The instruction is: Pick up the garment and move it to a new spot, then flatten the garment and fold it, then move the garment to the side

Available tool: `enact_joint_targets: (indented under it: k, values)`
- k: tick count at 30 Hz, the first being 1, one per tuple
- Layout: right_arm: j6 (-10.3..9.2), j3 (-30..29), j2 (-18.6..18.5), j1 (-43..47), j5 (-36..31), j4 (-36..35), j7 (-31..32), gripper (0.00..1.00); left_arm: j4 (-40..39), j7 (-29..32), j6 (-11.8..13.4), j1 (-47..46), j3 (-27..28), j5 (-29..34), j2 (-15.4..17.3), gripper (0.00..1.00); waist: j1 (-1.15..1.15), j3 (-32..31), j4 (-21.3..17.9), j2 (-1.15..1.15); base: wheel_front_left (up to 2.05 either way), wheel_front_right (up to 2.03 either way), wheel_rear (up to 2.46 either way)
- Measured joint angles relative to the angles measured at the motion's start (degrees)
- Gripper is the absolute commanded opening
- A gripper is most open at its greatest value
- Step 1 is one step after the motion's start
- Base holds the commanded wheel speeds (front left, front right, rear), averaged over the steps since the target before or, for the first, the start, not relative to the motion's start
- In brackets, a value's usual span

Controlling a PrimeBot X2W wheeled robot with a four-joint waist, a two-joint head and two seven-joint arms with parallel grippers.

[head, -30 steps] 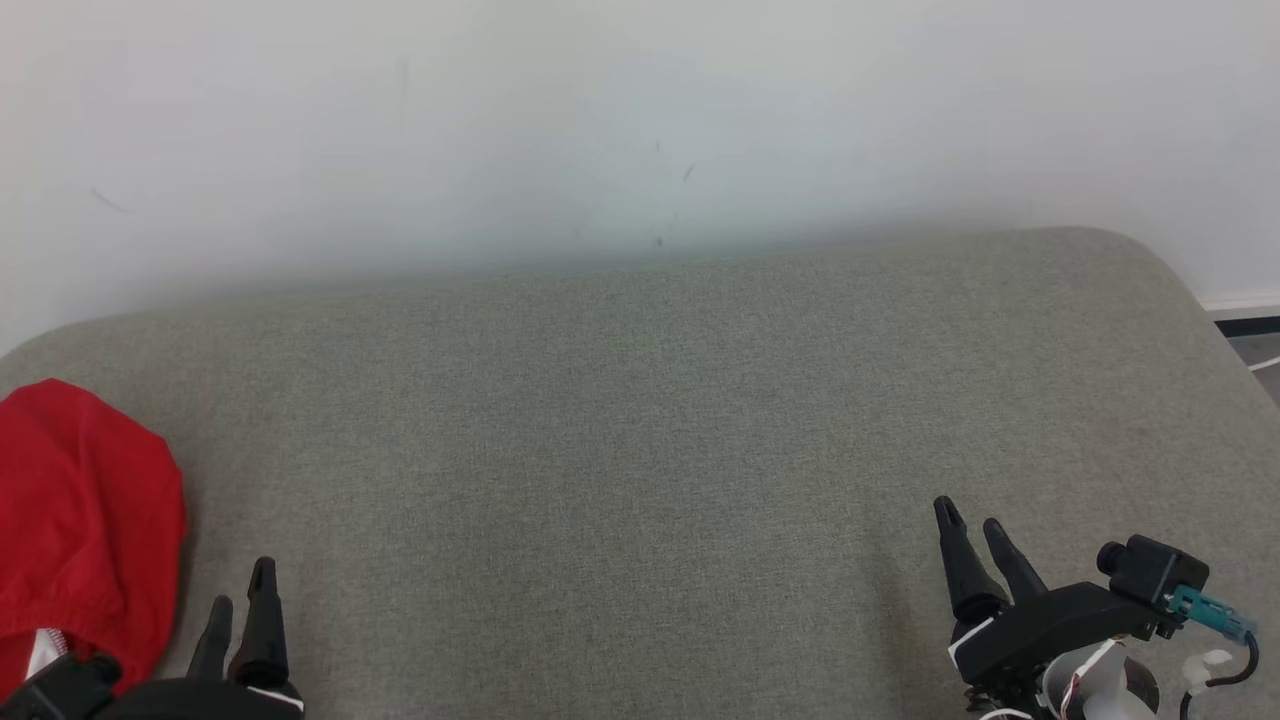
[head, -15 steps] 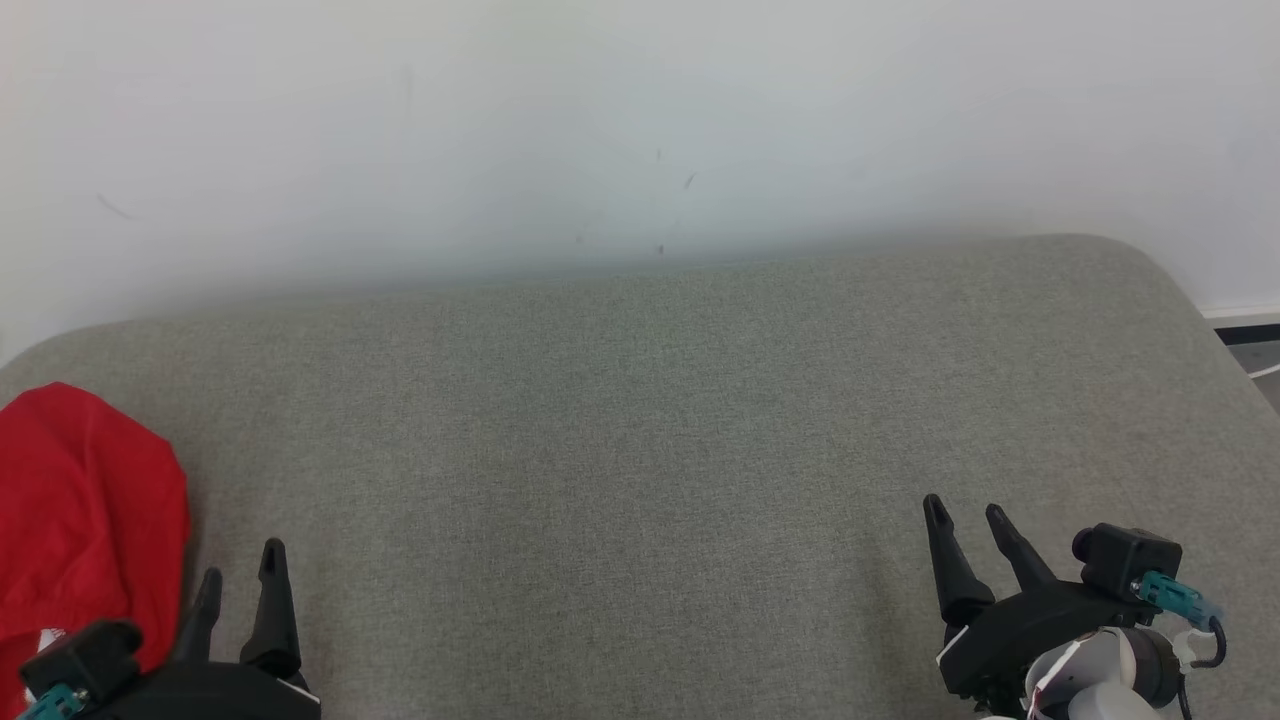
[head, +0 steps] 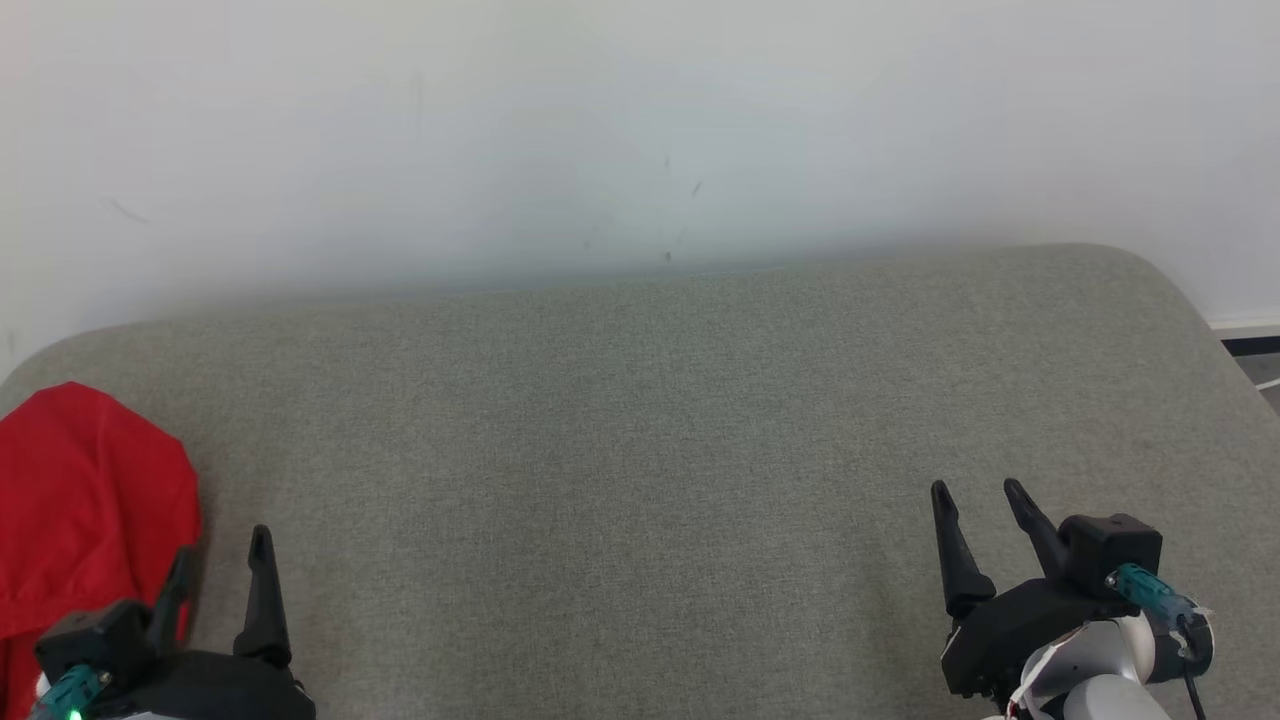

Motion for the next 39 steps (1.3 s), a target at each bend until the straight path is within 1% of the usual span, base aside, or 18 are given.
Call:
enact_joint_targets:
  k: [9, 11, 23, 33, 35, 39]
  values:
    - [-1.44, 0.2, 0.0, 0.0, -8.5, -1.9, 0.0, 1.0, -2.0, 0.0, 1.3, 1.0, -0.1, 7.3, 0.8, 1.0, 0.0, -0.1, -0.1, 0.0, 0.0, 0.0, 0.0]
    - [-1.49, -0.1, 0.0, 0.1, -9.9, -2.1, 0.0, 1.0, -2.3, 0.0, 1.5, 1.0, -0.2, 8.4, 1.2, 1.0, 0.0, -0.1, -0.2, 0.0, 0.0, 0.0, 0.0]
    - [-1.49, -3.4, 0.2, 0.3, -10.2, -4.6, 0.0, 1.0, -3.3, 0.6, 1.6, 1.0, -0.1, 8.6, 1.2, 1.0, 0.0, 0.0, -0.5, 0.0, 0.0, 0.0, 0.0]
    - [-1.49, -3.9, 0.2, 1.4, -10.2, -5.5, 0.1, 1.0, -3.4, 1.5, 1.5, 1.0, 0.0, 8.9, 1.7, 1.0, 0.0, 0.2, -0.5, 0.0, 0.0, 0.0, 0.0]
    - [-1.49, -4.1, 0.2, 1.4, -10.2, -5.7, 0.1, 1.0, -3.4, 2.0, 1.5, 1.0, -0.5, 10.4, 2.2, 1.0, 0.0, 0.2, -0.4, 0.0, 0.0, 0.0, 0.0]
    - [-1.49, -4.5, 0.2, 1.5, -10.2, -5.8, 0.5, 1.0, -3.3, 3.1, 1.4, 1.0, -1.6, 10.7, 2.4, 1.0, 0.0, 0.2, 0.2, 0.0, 0.0, 0.0, 0.0]
